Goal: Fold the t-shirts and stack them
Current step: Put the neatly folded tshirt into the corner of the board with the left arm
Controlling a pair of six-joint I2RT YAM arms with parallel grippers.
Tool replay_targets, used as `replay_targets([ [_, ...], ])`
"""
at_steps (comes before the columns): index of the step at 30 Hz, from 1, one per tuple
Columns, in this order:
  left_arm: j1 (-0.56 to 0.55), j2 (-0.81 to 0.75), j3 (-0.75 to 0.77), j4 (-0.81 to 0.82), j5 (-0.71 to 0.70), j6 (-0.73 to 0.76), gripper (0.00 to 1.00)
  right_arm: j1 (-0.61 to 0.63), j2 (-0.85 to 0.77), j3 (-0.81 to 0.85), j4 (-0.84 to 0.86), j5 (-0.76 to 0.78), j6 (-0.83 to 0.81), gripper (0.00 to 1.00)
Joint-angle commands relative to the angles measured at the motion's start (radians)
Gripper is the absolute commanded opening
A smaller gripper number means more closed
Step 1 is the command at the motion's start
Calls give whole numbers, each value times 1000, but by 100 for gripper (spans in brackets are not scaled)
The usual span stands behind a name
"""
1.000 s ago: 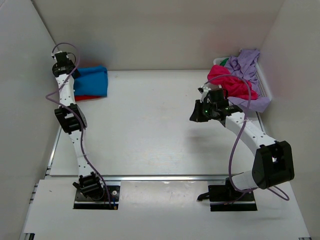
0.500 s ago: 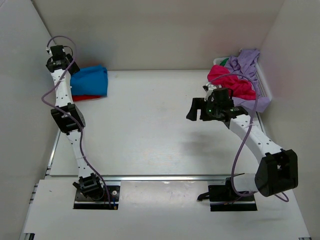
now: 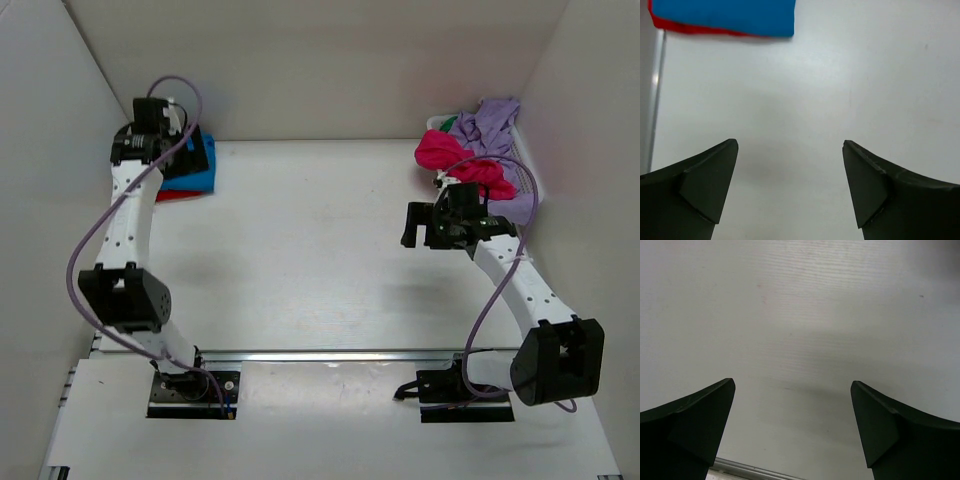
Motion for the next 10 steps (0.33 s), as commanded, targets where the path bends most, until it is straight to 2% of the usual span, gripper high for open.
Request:
replay_targets([
  [1,4,-181,-219,12,45,0,98,-4,-28,9,-95,117,-13,99],
  [5,-23,-300,-388,27,98,0,99,-16,-67,-8,-110,134,-49,99],
  [7,-29,-330,-428,38,100,-3,99,-47,-93,-16,-103,97,-43,99],
  [8,-69,-344,-461,41,104,1,99,-70,-97,-14,-101,73,-58,99],
  [10,-72,-366,-475,47,137,-8,99,-64,-104,-8,-103,92,-53,100],
])
